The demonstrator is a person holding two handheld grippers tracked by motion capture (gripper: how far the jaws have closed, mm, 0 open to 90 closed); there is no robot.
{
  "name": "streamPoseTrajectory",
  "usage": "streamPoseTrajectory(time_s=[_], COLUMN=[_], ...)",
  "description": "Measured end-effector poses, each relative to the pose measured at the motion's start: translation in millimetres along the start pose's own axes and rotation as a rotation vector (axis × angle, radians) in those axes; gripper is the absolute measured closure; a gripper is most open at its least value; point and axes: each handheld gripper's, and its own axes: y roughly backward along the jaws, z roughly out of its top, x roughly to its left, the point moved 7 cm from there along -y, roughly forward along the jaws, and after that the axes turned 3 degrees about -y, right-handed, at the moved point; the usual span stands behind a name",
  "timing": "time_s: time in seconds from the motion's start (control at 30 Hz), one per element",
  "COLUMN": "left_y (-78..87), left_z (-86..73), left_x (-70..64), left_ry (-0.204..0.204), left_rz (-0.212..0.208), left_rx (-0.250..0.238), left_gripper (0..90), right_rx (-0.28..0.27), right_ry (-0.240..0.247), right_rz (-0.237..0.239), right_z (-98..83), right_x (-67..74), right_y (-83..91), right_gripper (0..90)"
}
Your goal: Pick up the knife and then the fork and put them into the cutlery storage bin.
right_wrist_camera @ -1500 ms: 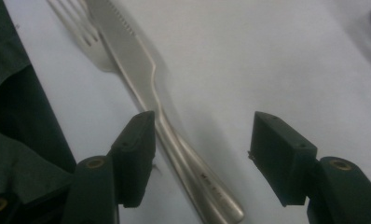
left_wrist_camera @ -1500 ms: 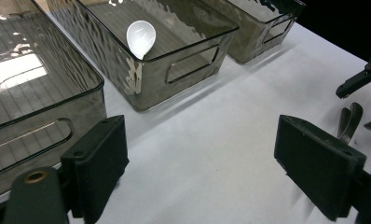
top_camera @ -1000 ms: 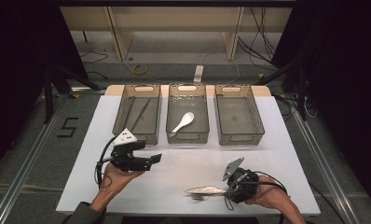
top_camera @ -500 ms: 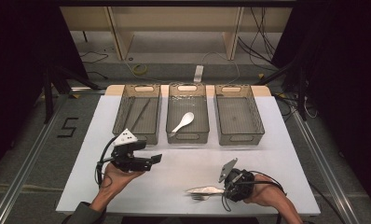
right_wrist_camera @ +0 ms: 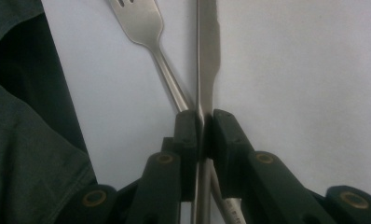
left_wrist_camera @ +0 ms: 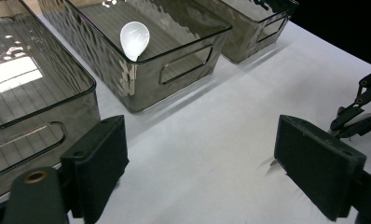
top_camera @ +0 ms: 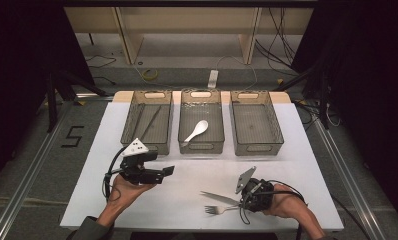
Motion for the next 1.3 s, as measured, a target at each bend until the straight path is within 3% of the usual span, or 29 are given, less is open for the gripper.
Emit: streamPoseTrajectory(time_s=[0.2,0.3,0.37,0.6,0.63,0.67,0.77,0.8,1.03,1.13,1.17,1.3], left_y=[-0.5,-0.2,-0.1,-0.3,-0.4,-0.4,0.2,0.4,0.4,0.5,0.6,0.2], left_z=[-0.4,-0.4,-0.2,0.0,0.0,0.1,0.3,0.4,0.3,0.3,0.4,0.4], left_x=[-0.5,-0.7,-0.9,-2.5,-2.5,-2.6,-2.5,-2.7,-2.9,-2.2,-2.2,-2.0], left_ry=[0.001,-0.002,0.0,-0.005,-0.006,-0.006,-0.009,-0.009,-0.01,-0.01,-0.01,-0.01], left_rz=[-0.003,-0.006,-0.007,-0.013,-0.013,-0.013,-0.014,-0.016,-0.015,-0.013,-0.014,-0.015], left_rx=[0.003,0.005,0.002,0.001,0.001,0.001,-0.001,-0.003,-0.003,-0.002,-0.002,-0.001], left_gripper=[16.7,16.7,16.7,16.7,16.7,16.7,16.7,16.7,16.7,16.7,16.7,16.7], right_rx=[0.008,0.004,0.004,0.0,-0.003,-0.004,0.008,0.011,0.03,0.012,0.006,-0.025], right_ry=[-0.046,-0.044,-0.084,-0.113,-0.141,-0.123,-0.145,-0.128,-0.13,-0.154,-0.188,-0.193], right_rz=[0.011,-0.007,-0.001,-0.025,-0.024,-0.027,-0.043,-0.049,-0.067,-0.048,-0.037,-0.026], right_z=[1.0,2.8,3.5,5.5,6.9,6.8,8.3,8.3,9.7,9.1,9.2,9.1], right_x=[-2.1,-4.9,-4.7,-7.5,-6.7,-8.1,-7.1,-8.5,-7.7,-9.7,-8.7,-13.5], right_y=[1.6,0.4,1.0,-1.6,-2.4,-3.3,-8.2,-9.4,-9.5,-8.8,-8.1,-5.9], right_gripper=[81.7,81.7,81.7,80.7,80.6,80.5,79.0,79.0,80.8,81.2,81.2,81.4])
